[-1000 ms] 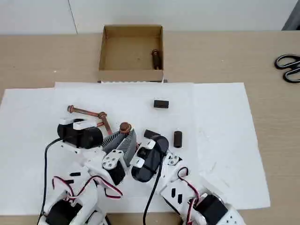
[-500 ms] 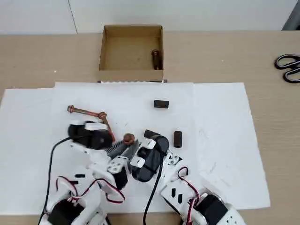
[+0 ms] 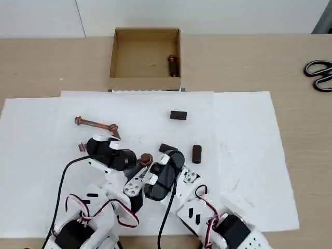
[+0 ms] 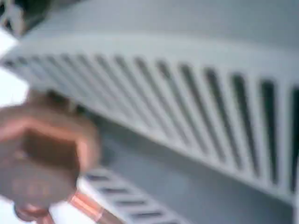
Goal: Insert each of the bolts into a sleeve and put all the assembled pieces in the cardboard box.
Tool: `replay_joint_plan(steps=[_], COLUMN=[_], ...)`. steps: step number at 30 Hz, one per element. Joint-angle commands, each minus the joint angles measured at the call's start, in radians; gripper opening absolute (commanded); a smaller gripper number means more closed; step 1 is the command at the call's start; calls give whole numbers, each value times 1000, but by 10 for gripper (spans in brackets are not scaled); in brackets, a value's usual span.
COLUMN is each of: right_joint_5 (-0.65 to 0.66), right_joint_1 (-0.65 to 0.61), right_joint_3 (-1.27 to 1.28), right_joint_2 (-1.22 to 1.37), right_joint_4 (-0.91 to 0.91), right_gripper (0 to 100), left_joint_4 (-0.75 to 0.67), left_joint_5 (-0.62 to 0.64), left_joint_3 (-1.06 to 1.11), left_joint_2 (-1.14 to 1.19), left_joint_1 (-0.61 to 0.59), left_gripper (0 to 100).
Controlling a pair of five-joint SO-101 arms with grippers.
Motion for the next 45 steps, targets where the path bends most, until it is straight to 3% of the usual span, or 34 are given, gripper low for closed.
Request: replay_joint_plan(steps=[1, 8, 14, 26, 30, 36, 39, 45], right_joint_5=[11, 11, 11, 9, 9, 8, 6, 5], right_joint_1=[2, 2, 2, 2, 2, 8, 53, 202], right_joint_3=[-77, -77, -55, -9, -9, -9, -9, -11], right_joint_2=[-13, -13, -13, -13, -13, -13, -13, -13], right_joint_4=[-59, -54, -54, -62, -61, -54, -58, -62], right_gripper=[2, 2, 2, 2, 2, 2, 2, 2], left_joint_4=[34, 55, 52, 48, 48, -5, -35, -143], left_joint_5=[-28, -89, -187, -127, -104, -104, -114, -316], left_joint_3=[53, 56, 25, -171, -196, -203, -196, -44], left_joint_2=[3, 8, 5, 5, 3, 3, 3, 3], left_joint_1=[-2, -64, -222, -229, -227, -236, -239, -388], left_gripper=[28, 229, 238, 235, 190, 12, 6, 6])
